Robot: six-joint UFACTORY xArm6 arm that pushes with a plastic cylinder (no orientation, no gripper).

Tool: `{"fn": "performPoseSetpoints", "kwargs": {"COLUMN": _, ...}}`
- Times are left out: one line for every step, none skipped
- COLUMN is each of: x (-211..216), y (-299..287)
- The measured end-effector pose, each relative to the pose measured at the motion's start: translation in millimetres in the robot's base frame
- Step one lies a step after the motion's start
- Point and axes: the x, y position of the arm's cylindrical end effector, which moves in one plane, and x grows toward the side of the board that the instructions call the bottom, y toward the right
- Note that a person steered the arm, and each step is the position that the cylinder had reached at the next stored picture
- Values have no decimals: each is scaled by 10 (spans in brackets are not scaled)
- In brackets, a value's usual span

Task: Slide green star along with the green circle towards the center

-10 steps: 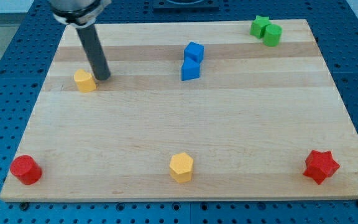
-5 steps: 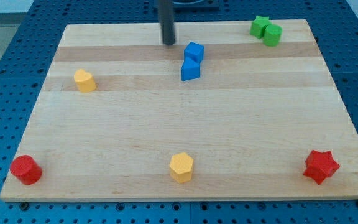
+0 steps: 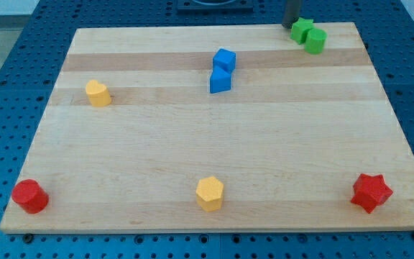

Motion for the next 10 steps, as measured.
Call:
{"fn": "performPoseSetpoints", "kwargs": {"x": 0, "y": 105}}
{"fn": "performPoseSetpoints", "kwargs": {"x": -1, "y": 268}}
{"fn": "performPoseSetpoints", "kwargs": {"x": -1, "y": 268}}
{"fn": "performPoseSetpoints", "kwargs": {"x": 46, "y": 268}}
{"fn": "performPoseSetpoints", "kwargs": {"x": 184, "y": 267}}
{"fn": "performPoseSetpoints", "kwargs": {"x": 203, "y": 256}}
{"fn": "performPoseSetpoints", "kwargs": {"x": -2, "y": 311}}
{"fn": "performPoseSetpoints", "kwargs": {"x": 4, "y": 485}}
{"fn": "performPoseSetpoints", "kwargs": {"x": 16, "y": 758}}
{"fn": "performPoseSetpoints", "kwargs": {"x": 63, "y": 734}}
